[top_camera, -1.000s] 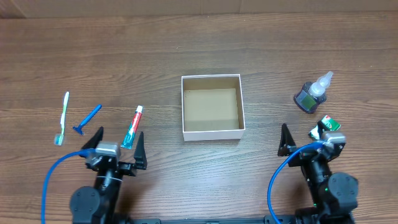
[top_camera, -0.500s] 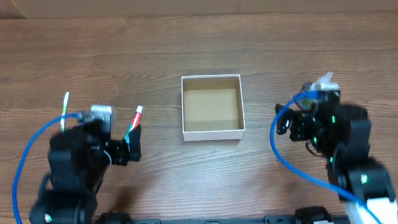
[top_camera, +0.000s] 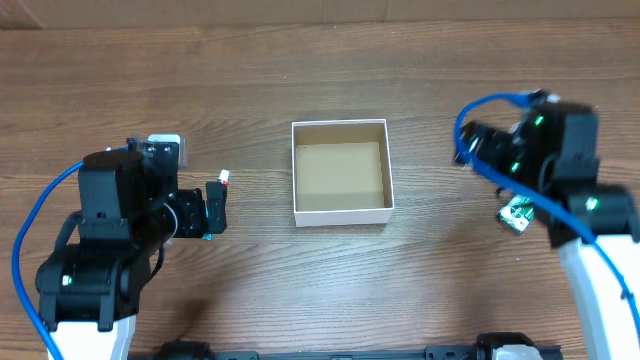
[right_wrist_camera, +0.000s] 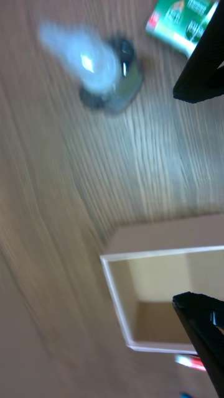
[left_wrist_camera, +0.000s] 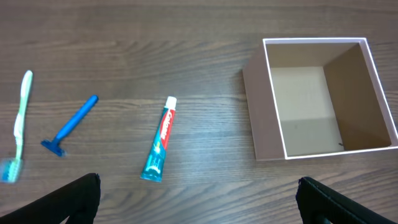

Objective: Pack container
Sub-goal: 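Move the right gripper to the blue soap pump bottle and grasp it, then carry the soap bottle with the right gripper into the box, then open the right gripper and withdraw it from the box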

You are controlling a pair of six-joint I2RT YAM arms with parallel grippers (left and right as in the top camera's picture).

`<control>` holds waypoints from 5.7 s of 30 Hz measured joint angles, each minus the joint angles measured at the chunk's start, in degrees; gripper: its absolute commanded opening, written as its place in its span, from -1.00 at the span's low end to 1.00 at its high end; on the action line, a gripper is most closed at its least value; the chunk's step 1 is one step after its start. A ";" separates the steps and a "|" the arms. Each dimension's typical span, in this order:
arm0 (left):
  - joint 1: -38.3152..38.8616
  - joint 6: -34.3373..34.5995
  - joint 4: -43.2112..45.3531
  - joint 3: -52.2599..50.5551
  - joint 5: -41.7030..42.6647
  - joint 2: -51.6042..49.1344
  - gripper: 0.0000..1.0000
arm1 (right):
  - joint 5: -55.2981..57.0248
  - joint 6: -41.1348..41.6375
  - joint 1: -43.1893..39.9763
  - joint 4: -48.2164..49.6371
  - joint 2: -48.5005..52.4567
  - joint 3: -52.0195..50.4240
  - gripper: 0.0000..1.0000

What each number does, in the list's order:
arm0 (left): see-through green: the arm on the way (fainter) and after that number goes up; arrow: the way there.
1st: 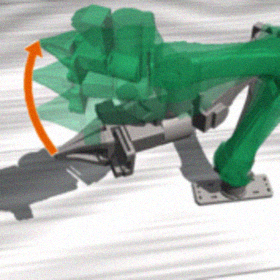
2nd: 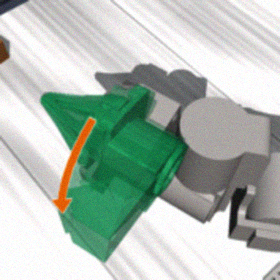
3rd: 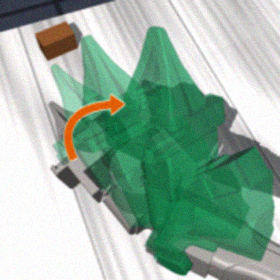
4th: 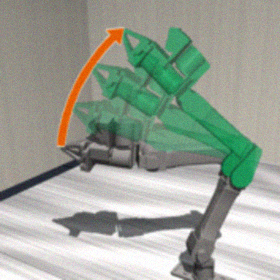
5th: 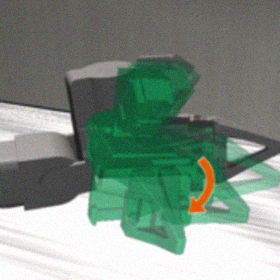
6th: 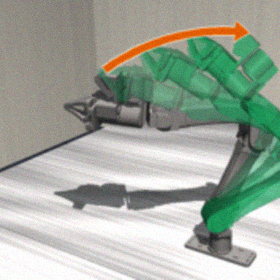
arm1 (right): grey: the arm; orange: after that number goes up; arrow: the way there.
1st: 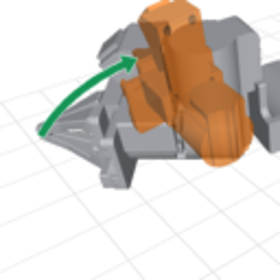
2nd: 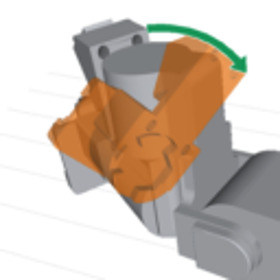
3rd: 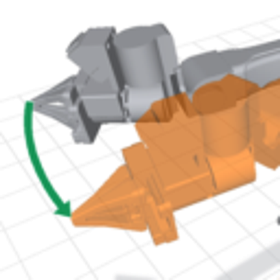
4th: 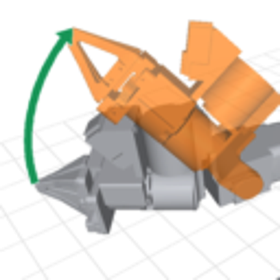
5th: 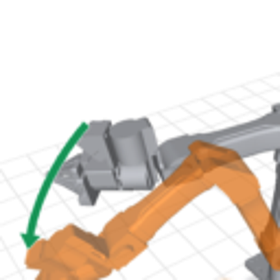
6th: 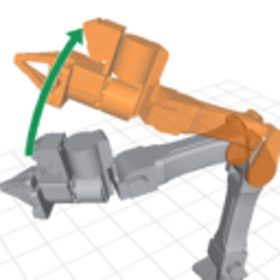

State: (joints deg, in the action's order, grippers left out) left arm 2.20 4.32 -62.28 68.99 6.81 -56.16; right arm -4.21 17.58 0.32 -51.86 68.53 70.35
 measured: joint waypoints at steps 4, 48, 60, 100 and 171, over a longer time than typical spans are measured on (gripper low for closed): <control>0.00 0.68 -0.13 0.07 0.63 -1.99 1.00 | 1.25 1.73 -5.68 -3.85 8.94 11.69 1.00; 0.00 1.55 -0.37 0.07 1.18 -4.39 1.00 | 8.90 7.26 -10.69 -3.45 32.74 15.34 0.61; 0.00 1.55 -0.39 0.07 1.16 -4.39 0.99 | 8.92 7.50 -10.12 -2.93 33.27 15.34 -0.13; 0.00 1.55 -0.39 0.07 1.16 -4.39 0.99 | 7.26 -2.51 11.04 -7.72 13.16 20.11 -0.93; 0.00 1.55 -0.50 0.07 1.14 -4.39 1.00 | 14.73 7.82 24.02 3.58 27.15 20.61 1.00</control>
State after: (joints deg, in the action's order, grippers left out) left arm 2.20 5.87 -62.78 69.06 7.94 -60.55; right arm 10.52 25.41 24.34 -48.27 95.68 90.96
